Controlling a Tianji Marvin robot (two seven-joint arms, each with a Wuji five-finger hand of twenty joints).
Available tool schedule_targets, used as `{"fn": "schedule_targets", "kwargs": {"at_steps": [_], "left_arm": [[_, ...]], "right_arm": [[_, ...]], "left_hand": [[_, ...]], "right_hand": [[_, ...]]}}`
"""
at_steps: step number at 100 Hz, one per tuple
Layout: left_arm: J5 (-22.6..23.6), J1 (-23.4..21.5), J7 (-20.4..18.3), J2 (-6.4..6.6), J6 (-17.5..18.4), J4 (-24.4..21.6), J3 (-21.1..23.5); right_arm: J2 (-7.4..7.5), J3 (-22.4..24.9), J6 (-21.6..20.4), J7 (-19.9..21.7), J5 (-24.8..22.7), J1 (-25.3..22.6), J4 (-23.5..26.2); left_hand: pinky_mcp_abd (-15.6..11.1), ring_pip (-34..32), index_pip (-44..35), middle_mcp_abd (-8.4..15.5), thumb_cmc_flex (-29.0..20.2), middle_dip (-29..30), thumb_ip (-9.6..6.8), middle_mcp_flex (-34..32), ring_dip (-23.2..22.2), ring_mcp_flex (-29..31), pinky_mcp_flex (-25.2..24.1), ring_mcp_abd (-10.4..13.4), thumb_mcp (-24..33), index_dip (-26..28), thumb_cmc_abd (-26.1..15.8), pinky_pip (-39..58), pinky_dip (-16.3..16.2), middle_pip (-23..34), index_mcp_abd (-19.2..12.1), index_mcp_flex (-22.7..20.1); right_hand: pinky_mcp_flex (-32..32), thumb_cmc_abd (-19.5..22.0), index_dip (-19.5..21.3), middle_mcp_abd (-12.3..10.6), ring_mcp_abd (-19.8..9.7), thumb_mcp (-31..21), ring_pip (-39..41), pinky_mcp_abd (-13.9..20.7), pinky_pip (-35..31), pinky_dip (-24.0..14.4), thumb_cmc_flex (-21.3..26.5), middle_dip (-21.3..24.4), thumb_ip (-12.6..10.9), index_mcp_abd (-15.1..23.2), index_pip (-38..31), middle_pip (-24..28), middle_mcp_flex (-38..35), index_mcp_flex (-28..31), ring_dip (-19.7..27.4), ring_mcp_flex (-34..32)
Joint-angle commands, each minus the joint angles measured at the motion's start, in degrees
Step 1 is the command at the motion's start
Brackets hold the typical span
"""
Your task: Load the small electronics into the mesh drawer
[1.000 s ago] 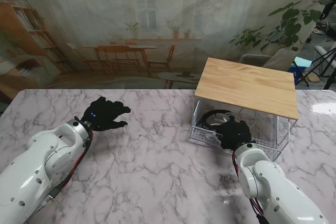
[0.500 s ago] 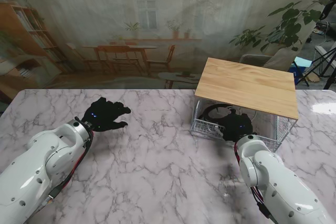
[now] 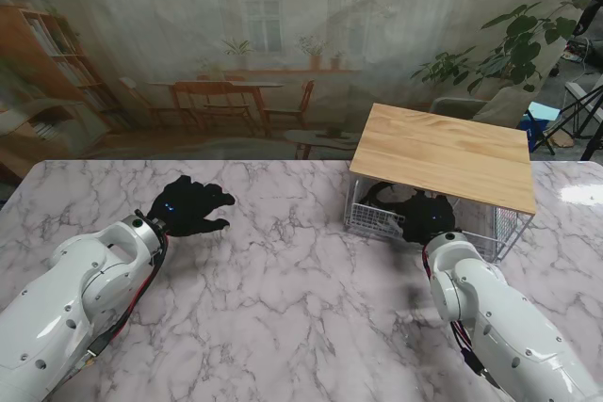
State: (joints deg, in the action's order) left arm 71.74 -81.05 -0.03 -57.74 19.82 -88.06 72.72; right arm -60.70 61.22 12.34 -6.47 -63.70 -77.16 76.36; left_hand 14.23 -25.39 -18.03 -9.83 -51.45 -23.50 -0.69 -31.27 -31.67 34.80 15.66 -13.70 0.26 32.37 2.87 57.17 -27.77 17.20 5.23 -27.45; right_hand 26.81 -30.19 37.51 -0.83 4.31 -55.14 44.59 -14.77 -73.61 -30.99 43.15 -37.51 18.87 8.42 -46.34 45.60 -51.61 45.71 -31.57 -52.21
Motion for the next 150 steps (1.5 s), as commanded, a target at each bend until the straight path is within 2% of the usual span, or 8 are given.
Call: {"fn": "schedule_targets", "kwargs": {"at_steps": [1,48,53,64,73,90,133,150], "left_arm": [[-0.1,0.2,-0.9,0.09,0.2,0.3,-0.2],[-0.1,0.2,-1.0,0.12,0.3,0.4,-0.3],[-0.1,0.2,-1.1,0.12,0.3,0.4,-0.3],[0.0,0.3,-1.1,0.15,0.4,0.4,-0.4],[0.1,0.4,-1.0,0.17,0.5,0.5,-0.5],[0.2,0.4,-0.9,0.19,0.5,0.6,-0.6],[0.3,0.3,-0.4,0.15,0.1,0.8,-0.6],[0.2,0.3,-0.4,0.15,0.1,0.9,-0.7]], "right_arm": [[0.43,-0.1,0.7,0.3,0.2,-0.2,-3.0],[0.25,-2.5,2.0,-2.0,1.4,2.5,-7.5],[0.35,-2.2,1.8,-1.2,1.4,2.3,-7.1],[0.7,-1.1,0.7,2.0,1.0,1.0,-5.0],[1.03,0.0,-0.8,4.0,0.2,-0.2,-3.3],[1.07,1.6,-2.9,4.3,-0.2,-2.4,-0.6],[1.23,7.3,-8.4,2.8,-5.3,-8.7,8.7],[1.29,6.6,-7.0,4.4,-5.5,-8.3,8.7]], "left_hand": [[-0.5,0.6,-0.5,-1.0,1.2,0.6,-0.83,2.2,-0.2,-0.8,-0.8,-0.9,-1.0,0.1,-3.1,0.8,-1.0,-0.9,0.6,-0.7],[-0.5,0.6,-0.5,-1.0,1.1,0.6,-0.83,2.2,-0.2,-0.8,-0.7,-0.9,-1.0,0.1,-3.1,0.9,-1.0,-0.9,0.6,-0.7],[-0.5,0.6,-0.5,-1.0,1.2,0.6,-0.82,2.3,-0.2,-0.8,-0.7,-0.9,-1.1,0.1,-3.1,0.9,-1.0,-0.9,0.6,-0.7],[-0.5,0.6,-0.5,-1.0,1.2,0.6,-0.82,2.3,-0.2,-0.8,-0.8,-1.0,-1.0,0.1,-3.1,0.8,-1.0,-1.0,0.6,-0.7],[-0.6,0.7,-0.5,-1.0,1.2,0.6,-0.82,2.3,-0.2,-0.8,-0.8,-1.0,-1.1,0.1,-3.1,0.8,-1.0,-1.0,0.6,-0.7],[-0.5,0.7,-0.5,-1.0,1.2,0.6,-0.82,2.3,-0.2,-0.8,-0.8,-1.0,-1.1,0.0,-3.1,0.9,-1.0,-0.9,0.6,-0.7],[-0.5,0.6,-0.4,-0.9,1.3,0.6,-0.82,2.3,-0.2,-0.9,-0.8,-0.9,-1.1,0.0,-3.2,0.8,-1.0,-0.9,0.6,-0.6],[-0.5,0.6,-0.4,-0.9,1.2,0.6,-0.82,2.3,-0.2,-0.8,-0.8,-1.0,-1.1,0.0,-3.1,0.8,-1.0,-0.9,0.6,-0.6]], "right_hand": [[0.1,5.2,-0.5,-1.4,-0.9,-4.1,-4.1,1.3,0.3,0.5,7.9,0.4,-4.8,11.7,-5.8,-0.8,0.1,5.2,0.5,-0.1],[-1.0,6.2,-2.2,-1.4,-1.1,-2.2,-6.5,1.2,1.8,1.5,7.7,1.5,-5.0,11.7,-4.3,-2.0,2.4,2.3,1.5,1.8],[-3.9,7.1,-10.6,-0.8,-0.7,1.7,-10.2,0.0,3.9,2.7,6.7,3.3,-5.9,11.5,-3.9,-5.0,5.4,-2.7,3.8,4.9],[-13.7,7.2,-21.1,1.2,1.9,7.5,-18.5,-3.3,10.0,5.5,-3.4,12.9,-6.9,5.6,-5.2,-7.3,19.0,-17.4,8.9,15.4],[-20.1,7.7,-16.3,3.1,3.0,6.7,-25.1,-4.7,15.0,7.9,-16.0,18.5,-12.9,1.2,5.2,-10.1,26.7,-21.7,12.9,22.2],[-22.8,8.2,-16.0,3.6,3.4,10.1,-29.0,-4.3,17.9,8.9,-23.2,19.2,-13.2,-3.1,8.5,-11.6,31.7,-26.9,15.1,25.8],[-24.9,11.1,-17.5,3.5,2.8,15.6,-33.9,-4.3,21.1,9.6,-23.4,21.2,-14.3,-5.6,12.2,-14.8,35.7,-30.8,18.8,29.0],[-23.9,12.9,-19.1,2.0,1.7,11.5,-34.6,-3.8,21.2,9.8,-15.5,21.8,-15.1,-3.4,13.6,-16.3,36.0,-32.7,19.8,28.6]]}}
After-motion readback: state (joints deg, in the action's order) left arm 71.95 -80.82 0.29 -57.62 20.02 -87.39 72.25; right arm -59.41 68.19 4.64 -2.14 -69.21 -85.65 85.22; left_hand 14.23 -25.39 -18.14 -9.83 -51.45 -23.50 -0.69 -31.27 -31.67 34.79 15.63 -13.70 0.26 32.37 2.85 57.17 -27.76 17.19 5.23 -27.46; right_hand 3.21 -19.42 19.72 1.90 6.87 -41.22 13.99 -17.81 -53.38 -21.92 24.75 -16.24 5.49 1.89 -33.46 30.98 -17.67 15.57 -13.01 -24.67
